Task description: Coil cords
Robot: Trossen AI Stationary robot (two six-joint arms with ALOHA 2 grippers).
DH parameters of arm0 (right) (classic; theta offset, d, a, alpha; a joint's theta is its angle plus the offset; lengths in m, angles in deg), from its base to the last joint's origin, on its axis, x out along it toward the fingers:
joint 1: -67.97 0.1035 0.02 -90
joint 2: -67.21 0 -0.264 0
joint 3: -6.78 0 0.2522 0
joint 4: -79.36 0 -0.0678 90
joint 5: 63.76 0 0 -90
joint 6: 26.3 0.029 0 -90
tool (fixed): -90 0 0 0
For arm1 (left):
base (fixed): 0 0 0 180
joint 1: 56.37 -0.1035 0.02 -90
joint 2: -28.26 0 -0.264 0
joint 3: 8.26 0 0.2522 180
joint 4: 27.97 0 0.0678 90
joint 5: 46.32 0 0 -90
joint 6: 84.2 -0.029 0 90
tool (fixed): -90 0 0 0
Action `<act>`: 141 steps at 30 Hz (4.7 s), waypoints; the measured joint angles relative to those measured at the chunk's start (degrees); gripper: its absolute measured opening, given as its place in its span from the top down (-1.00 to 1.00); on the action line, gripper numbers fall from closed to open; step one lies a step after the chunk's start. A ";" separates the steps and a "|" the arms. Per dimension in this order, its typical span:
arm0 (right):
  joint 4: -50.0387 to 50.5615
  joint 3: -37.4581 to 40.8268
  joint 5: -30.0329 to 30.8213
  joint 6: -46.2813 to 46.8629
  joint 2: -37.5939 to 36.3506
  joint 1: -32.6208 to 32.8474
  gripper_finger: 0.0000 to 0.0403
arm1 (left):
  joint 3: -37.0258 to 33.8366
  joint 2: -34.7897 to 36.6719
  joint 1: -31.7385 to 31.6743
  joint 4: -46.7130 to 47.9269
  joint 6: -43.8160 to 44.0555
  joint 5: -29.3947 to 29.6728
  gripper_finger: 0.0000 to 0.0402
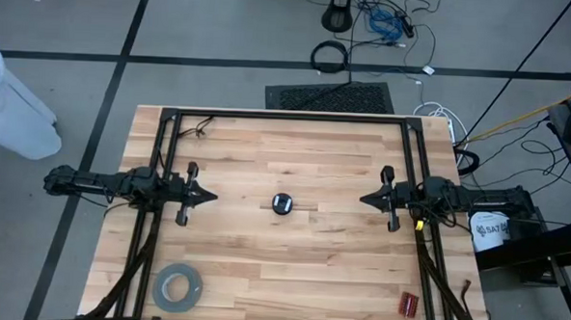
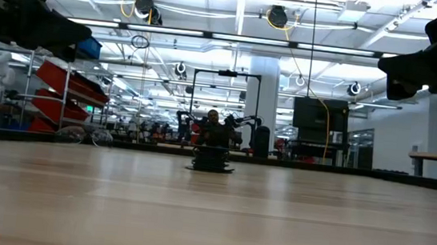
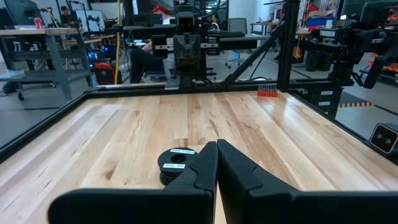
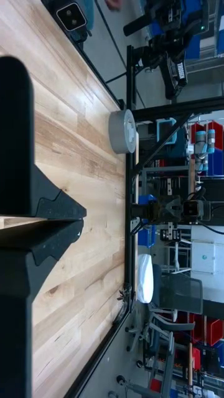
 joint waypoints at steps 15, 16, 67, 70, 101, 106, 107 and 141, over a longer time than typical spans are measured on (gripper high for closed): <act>0.00 0.00 0.00 0.00 0.00 0.00 1.00 | -0.02 0.02 -0.02 0.00 -0.01 -0.02 0.92; 0.00 0.00 0.00 0.00 0.00 0.00 1.00 | -0.01 0.01 -0.01 0.00 -0.01 0.00 0.92; -0.48 -0.01 0.00 0.00 0.00 -0.01 1.00 | 0.00 0.02 -0.02 -0.09 -5.77 0.00 0.92; -0.48 -0.02 0.00 0.00 0.00 -0.02 1.00 | 0.00 0.02 0.00 -0.11 -5.77 0.00 0.92; 7.19 -19.62 1.77 0.59 8.74 0.04 1.00 | -0.01 0.00 -0.01 -0.07 -5.73 0.00 0.92; 12.90 -33.13 6.33 -3.52 18.16 0.04 1.00 | -0.01 0.00 -0.02 -0.09 -5.73 0.00 0.92; 14.66 -36.07 8.07 -3.60 20.30 0.04 1.00 | 0.00 0.00 -0.01 -0.09 -5.73 0.00 0.92; 3.45 -33.66 10.82 10.38 57.33 7.87 1.00 | 28.06 -31.66 0.16 7.69 -4.34 5.54 0.92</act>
